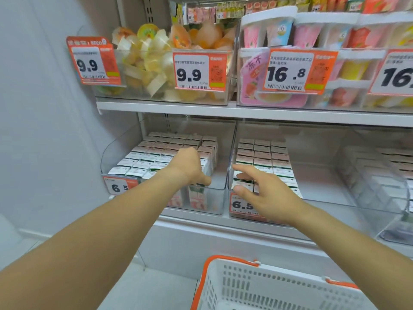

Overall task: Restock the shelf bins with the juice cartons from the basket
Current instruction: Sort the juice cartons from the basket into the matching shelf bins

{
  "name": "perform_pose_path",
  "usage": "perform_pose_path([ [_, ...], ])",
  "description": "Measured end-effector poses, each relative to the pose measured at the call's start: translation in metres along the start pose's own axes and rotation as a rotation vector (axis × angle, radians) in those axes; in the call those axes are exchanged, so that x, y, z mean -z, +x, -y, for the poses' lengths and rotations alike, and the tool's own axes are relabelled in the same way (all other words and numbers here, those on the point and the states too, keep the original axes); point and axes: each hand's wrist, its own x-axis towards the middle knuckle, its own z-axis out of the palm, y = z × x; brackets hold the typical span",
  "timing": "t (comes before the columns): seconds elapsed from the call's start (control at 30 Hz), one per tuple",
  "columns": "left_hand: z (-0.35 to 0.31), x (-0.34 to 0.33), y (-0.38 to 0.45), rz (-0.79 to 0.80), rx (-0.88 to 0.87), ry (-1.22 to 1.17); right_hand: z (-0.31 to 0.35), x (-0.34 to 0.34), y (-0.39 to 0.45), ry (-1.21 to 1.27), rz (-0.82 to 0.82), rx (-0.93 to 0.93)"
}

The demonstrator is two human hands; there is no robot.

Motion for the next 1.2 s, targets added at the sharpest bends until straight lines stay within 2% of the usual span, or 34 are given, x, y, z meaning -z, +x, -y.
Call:
perform_pose_path([
  [0.13, 0.007, -0.004, -0.004, -0.051, 0.033, -0.049, -0.001, 0.002, -0.001, 0.013, 0.012, -0.023],
  [0.27, 0.008, -0.007, -0.007, -0.173, -0.034, 0.114, -0.002, 0.001, -0.002, 0.024, 0.015, -0.026],
  [0.43, 0.033, -0.003, -0.002, 0.060, -0.037, -0.199, -0.004, 0.001, -0.003, 0.030, 0.015, -0.034],
  [0.5, 0.044, -0.005, 0.000, 0.143, -0.103, -0.206, -0.006, 0.001, -0.004, 0.036, 0.007, -0.037],
  [0.57, 0.052, -0.008, 0.003, 0.168, -0.175, -0.145, -0.008, -0.001, -0.004, 0.027, -0.001, -0.035],
  [0.73, 0.034, -0.013, 0.033, 0.015, -0.277, 0.010, -0.008, -0.006, -0.003, -0.005, -0.030, -0.028],
  [0.93, 0.034, -0.037, 0.068, 0.175, -0.361, 0.175, -0.011, -0.006, -0.004, -0.041, -0.013, -0.015],
  [1.03, 0.034, -0.036, 0.071, 0.130, -0.376, 0.250, -0.011, -0.005, -0.003, -0.051, -0.005, -0.020],
  [1.1, 0.026, -0.036, 0.079, 0.038, -0.406, 0.342, -0.011, -0.004, -0.003, -0.037, -0.004, -0.027],
  [1.13, 0.022, -0.035, 0.084, 0.006, -0.418, 0.341, -0.009, -0.004, -0.004, -0.028, -0.004, -0.027],
  [1.2, 0.013, -0.034, 0.098, 0.040, -0.399, 0.271, -0.011, -0.004, -0.005, -0.015, -0.005, -0.023],
])
